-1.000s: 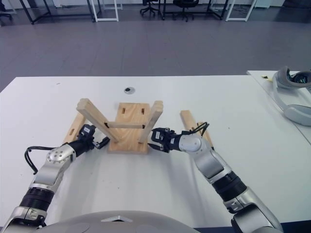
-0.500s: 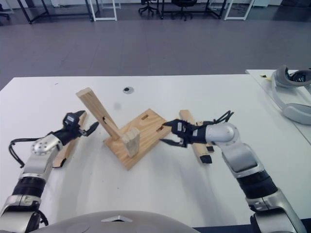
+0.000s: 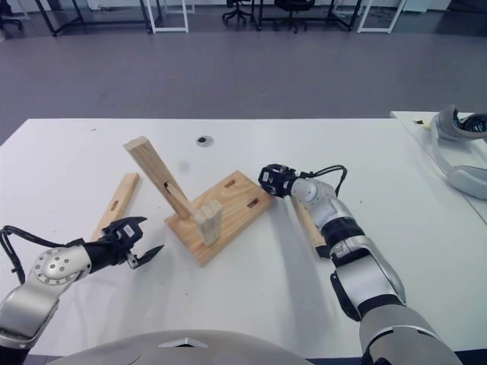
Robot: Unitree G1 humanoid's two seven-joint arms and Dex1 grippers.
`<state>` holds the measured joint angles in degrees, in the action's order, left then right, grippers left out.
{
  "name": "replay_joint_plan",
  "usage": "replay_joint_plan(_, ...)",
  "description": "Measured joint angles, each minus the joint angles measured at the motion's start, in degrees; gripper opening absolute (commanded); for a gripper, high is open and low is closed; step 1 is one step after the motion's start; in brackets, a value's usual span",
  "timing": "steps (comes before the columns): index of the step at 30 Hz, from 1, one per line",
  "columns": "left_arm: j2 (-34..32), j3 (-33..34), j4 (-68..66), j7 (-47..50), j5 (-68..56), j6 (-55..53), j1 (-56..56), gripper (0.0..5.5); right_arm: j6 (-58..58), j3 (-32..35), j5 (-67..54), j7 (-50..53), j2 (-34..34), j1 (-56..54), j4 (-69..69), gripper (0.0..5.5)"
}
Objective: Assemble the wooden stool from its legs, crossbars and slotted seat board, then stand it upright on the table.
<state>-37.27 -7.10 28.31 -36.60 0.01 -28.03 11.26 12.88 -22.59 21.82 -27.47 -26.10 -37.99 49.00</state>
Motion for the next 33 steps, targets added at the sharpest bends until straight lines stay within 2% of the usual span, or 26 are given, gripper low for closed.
replay_joint_plan(3,5.18,-1.51,-5.61,2.29,-0.26,1.18,-5.30,4.31,2.54,0.13,-0.22,-3.56,-1.70,-0.30,0.75,2.92)
replay_joint_plan(7,9.00,-1.02,-17.14,5.77,0.29,6.49,-11.47,4.31,3.90,2.30,-7.22,-18.02,-6.71,3.66,-5.71,2.92)
replay_joint_plan(11,11.37,2.02,-34.45,6.99,0.02,15.52,-20.71,4.31,-2.57,3.33,-15.07,-30.20,-11.54,12.86,-23.46,2.92)
replay_joint_plan(14,12.89,4.72,-50.96,5.87,-2.13,25.90,-30.75,4.31,-10.00,4.66,-19.73,-34.15,-12.90,18.74,-38.61,2.92)
replay_joint_plan(16,11.47,7.70,-50.81,3.92,-4.26,30.17,-31.46,4.31,-12.50,8.69,-20.12,-31.94,-14.09,17.21,-41.07,2.92)
replay_joint_plan(18,6.53,11.77,-45.72,2.34,-5.55,31.12,-26.02,4.31,-12.74,11.74,-19.08,-27.45,-14.77,13.04,-38.43,2.92)
replay_joint_plan(20,4.28,13.26,-37.68,0.67,-6.37,29.49,-18.47,4.31,-11.13,11.72,-16.60,-22.72,-12.68,10.56,-33.52,2.92)
replay_joint_plan(23,1.92,13.16,-22.92,-1.34,-6.70,22.68,-6.98,4.31,-5.81,7.26,-11.70,-17.81,-6.73,8.68,-24.76,2.92)
replay_joint_plan(25,1.68,10.91,-12.30,-2.19,-8.32,16.00,-1.50,4.31,-2.22,3.38,-6.89,-13.90,-2.92,7.39,-16.82,2.92)
replay_joint_plan(27,1.47,7.17,-7.62,-3.00,-8.35,10.93,-1.15,4.31,-0.05,1.91,-4.10,-11.20,-1.79,5.63,-12.53,2.92)
replay_joint_plan(30,3.16,0.05,-10.22,-1.82,-3.98,7.46,-3.07,4.31,2.21,1.53,-3.34,-10.69,-1.31,4.42,-9.16,2.92)
replay_joint_plan(33,6.53,-2.23,-17.89,1.26,-1.71,9.88,-8.61,4.31,3.91,1.85,-5.26,-15.05,-1.87,4.60,-9.37,2.92)
